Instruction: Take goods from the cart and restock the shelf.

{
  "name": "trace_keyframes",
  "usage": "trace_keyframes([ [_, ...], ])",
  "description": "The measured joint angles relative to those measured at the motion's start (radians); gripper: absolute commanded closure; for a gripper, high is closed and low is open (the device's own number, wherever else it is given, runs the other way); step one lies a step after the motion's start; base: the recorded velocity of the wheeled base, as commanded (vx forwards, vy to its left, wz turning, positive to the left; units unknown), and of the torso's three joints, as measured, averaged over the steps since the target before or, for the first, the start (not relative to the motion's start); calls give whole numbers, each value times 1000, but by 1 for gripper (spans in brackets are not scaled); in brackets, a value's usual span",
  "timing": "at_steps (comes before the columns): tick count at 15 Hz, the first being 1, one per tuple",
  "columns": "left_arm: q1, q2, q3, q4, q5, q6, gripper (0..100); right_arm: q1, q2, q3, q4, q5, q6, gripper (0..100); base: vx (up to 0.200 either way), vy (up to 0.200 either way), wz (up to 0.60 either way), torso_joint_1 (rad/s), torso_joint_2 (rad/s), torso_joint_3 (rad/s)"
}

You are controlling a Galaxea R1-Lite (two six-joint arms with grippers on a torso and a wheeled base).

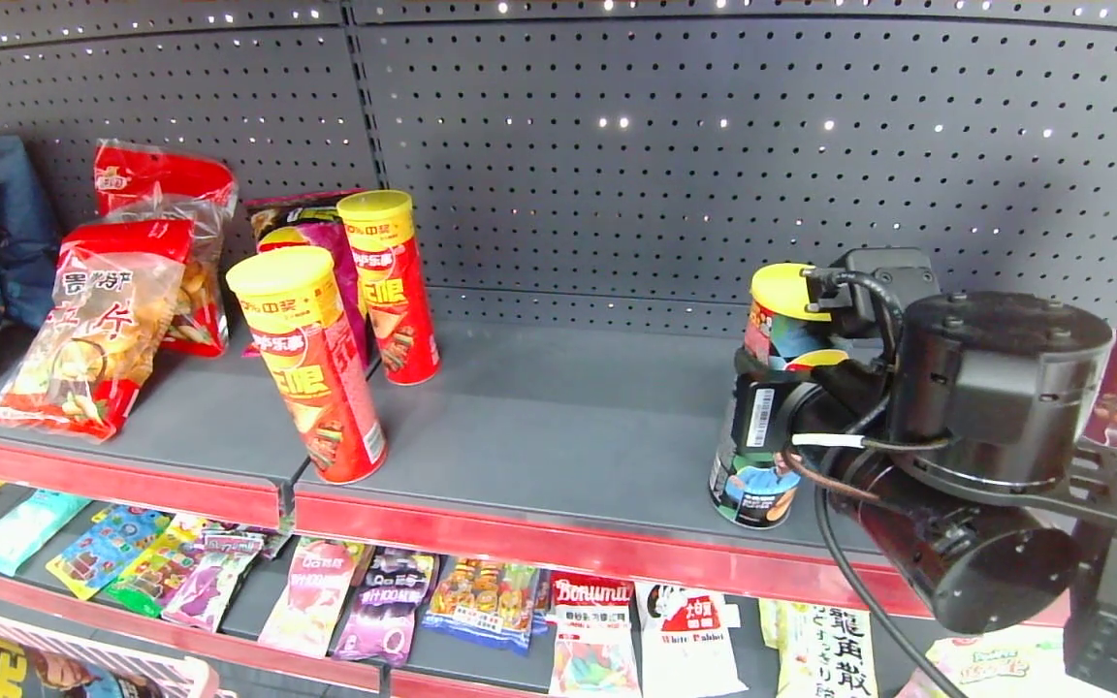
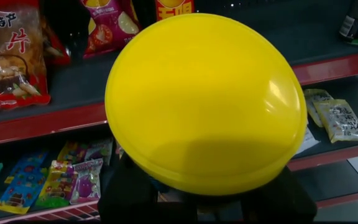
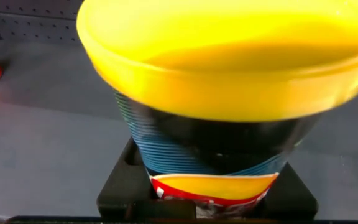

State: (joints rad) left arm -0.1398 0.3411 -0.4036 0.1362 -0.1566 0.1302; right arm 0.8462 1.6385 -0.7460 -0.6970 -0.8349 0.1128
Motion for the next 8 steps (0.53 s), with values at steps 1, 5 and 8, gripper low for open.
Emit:
trace_keyframes([
  [1,0,0,0,0,0,0,100,7,2,1,0,-10,0,100,0,0,0,0,0,0],
  [5,0,-2,1,1,0,0,100,24,6,-10,4,-44,-1,100,0,0,0,0,0,0],
  [8,0,-2,1,0,0,0,100,46,5,-4,3,-58,-1,100,0,0,0,0,0,0],
])
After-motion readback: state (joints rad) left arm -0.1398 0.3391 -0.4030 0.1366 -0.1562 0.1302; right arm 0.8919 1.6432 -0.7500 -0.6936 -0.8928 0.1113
